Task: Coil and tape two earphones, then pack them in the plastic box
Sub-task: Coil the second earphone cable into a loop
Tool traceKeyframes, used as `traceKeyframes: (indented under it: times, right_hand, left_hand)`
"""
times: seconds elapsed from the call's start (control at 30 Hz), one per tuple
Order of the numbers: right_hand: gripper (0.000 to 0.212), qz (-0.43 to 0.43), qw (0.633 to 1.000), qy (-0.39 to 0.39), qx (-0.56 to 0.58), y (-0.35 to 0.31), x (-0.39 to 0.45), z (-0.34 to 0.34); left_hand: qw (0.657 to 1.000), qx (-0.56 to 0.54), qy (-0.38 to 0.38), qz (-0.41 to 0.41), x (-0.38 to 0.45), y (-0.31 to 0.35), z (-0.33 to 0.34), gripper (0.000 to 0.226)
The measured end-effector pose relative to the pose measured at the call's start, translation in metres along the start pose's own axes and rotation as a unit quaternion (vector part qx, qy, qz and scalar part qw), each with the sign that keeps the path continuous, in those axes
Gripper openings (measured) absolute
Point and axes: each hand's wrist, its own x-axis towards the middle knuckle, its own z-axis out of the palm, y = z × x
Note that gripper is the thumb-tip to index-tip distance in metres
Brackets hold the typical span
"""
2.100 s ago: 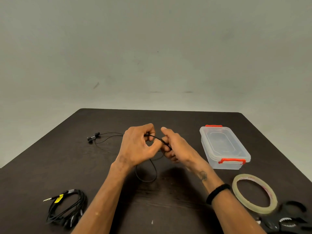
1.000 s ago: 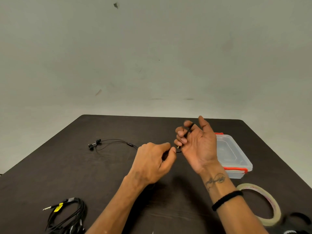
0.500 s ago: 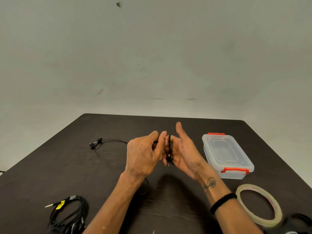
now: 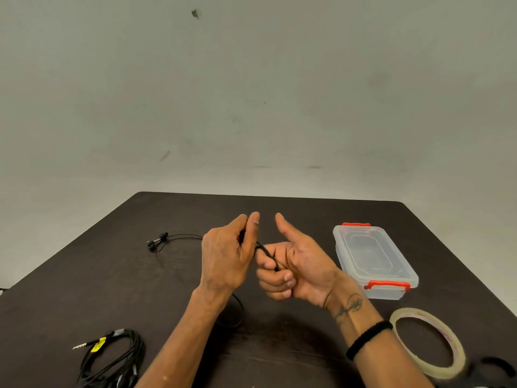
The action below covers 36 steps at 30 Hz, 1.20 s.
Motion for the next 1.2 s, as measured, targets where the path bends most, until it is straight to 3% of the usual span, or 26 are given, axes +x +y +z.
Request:
traceKeyframes:
  times: [0.2,0.37,0.5,0.63,0.9,1.2]
  right_hand:
    - [0.075,-0.065,0.987,-0.079,0.127,-0.006,-0.005,0.0]
    - [0.075,-0.145,0.969,-0.075,0.184,-0.008,-0.004,0.0]
    - [0.072,-0.226,0.948,0.004,0.223,-0.008,-0.004,-0.004]
    - [0.072,-0.282,0.922,0.095,0.247,-0.008,-0.004,-0.007]
    - [0.073,-0.347,0.869,0.241,0.256,-0.008,-0.007,-0.01]
    - [0.072,-0.283,0.897,0.325,0.094,-0.004,0.002,-0.007]
  left_hand:
    - [0.995,-0.076,-0.043,-0.056,-0.007,0.004,0.012,0.048]
    - [0.989,-0.056,-0.125,-0.059,-0.019,-0.001,0.019,0.03]
    - [0.985,-0.02,-0.165,-0.043,-0.023,0.003,0.022,0.024]
    - [0.981,0.033,-0.187,-0.044,-0.025,0.006,0.03,0.033]
    - [0.968,0.025,-0.245,-0.035,-0.025,0.016,0.029,0.05]
    - [0.979,0.085,-0.183,-0.013,-0.017,0.018,0.02,0.063]
